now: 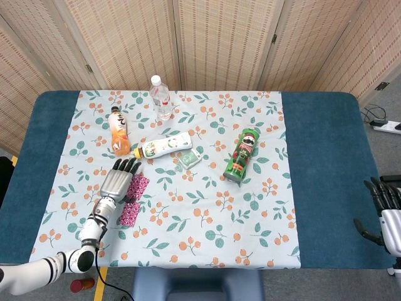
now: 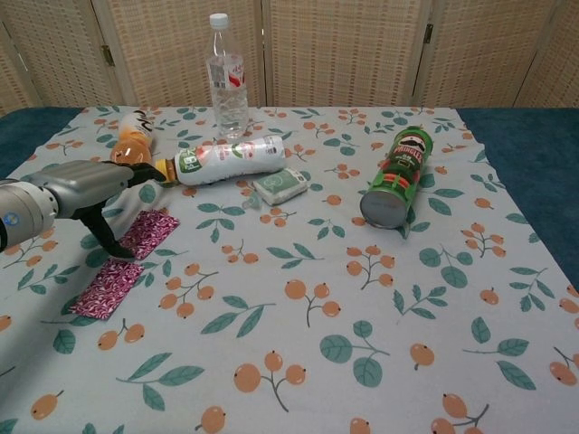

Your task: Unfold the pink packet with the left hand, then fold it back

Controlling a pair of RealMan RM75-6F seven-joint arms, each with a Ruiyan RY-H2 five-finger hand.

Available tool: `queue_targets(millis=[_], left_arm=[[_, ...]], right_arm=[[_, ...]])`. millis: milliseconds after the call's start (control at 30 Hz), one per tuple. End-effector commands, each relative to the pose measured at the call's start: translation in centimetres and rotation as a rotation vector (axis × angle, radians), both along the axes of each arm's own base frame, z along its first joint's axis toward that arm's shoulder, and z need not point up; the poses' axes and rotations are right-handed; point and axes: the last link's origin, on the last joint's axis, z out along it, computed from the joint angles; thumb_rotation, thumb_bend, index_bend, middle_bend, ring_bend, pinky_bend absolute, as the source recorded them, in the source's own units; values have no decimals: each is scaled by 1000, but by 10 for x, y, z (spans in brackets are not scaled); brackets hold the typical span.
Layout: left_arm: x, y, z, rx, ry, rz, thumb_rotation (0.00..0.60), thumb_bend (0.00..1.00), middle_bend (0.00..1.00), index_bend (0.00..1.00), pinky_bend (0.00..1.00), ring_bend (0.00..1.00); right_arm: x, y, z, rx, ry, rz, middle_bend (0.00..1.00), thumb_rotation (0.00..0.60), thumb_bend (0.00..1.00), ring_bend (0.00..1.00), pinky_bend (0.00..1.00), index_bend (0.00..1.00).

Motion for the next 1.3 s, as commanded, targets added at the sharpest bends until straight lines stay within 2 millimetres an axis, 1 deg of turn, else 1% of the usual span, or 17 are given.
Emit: queue_targets(millis=[33,133,233,333,433,567,600,667,800,967,1067,1100,1133,1300], left_arm=[[2,-1,4,5,-8,-8,600,117,0,7,0,0],[4,-6,10,9,-34,-16,600,119,0,32,0,0],[7,-14,19,-3,-82,-13,600,122,0,104,0,0],[9,-20,27,-22,-127,-7,600,125,5,149,0,0],[10,-25,32,-39,-154,-5,600,125,8,169,0,0],[10,-28,33,-71,-185,27,600,121,9,179,0,0],[10,-29,33,-82,-195,37,585,116,9,177,0,0],[11,-31,31,-112,-222,60,529,110,9,169,0,0],[13,-34,28,-168,-253,81,354,108,5,173,0,0],[16,-35,23,-209,-263,64,137,106,0,211,0,0],[17,-34,19,-220,-257,56,32,96,0,219,0,0],[17,-33,17,-219,-257,54,8,93,0,225,0,0],[16,-32,15,-216,-256,52,0,91,0,234,0,0],[10,-30,8,-210,-233,45,0,72,0,253,0,0]], right_arm=[[0,0,0,0,0,2,60,600,335,23,0,40],[1,-1,-1,3,0,6,60,600,335,23,0,40],[2,-1,-1,4,0,11,60,600,334,22,0,40],[2,-1,-1,5,0,14,60,600,335,22,0,40],[2,-1,-2,9,-3,15,60,600,336,22,0,40],[2,0,-3,10,-6,18,60,600,335,23,0,40],[1,1,-3,8,-6,18,60,600,335,23,0,40],[1,2,-2,5,-6,18,60,600,335,23,0,39],[1,3,-2,3,-7,17,60,600,335,22,0,40],[-1,5,-2,1,-9,13,60,600,335,22,0,40],[-1,5,-3,1,-9,12,60,600,334,24,0,39],[-1,5,-3,1,-10,11,60,600,334,24,0,39],[-1,5,-3,1,-10,10,60,600,334,25,0,39],[-2,5,-2,-1,-10,7,60,600,335,23,0,39]])
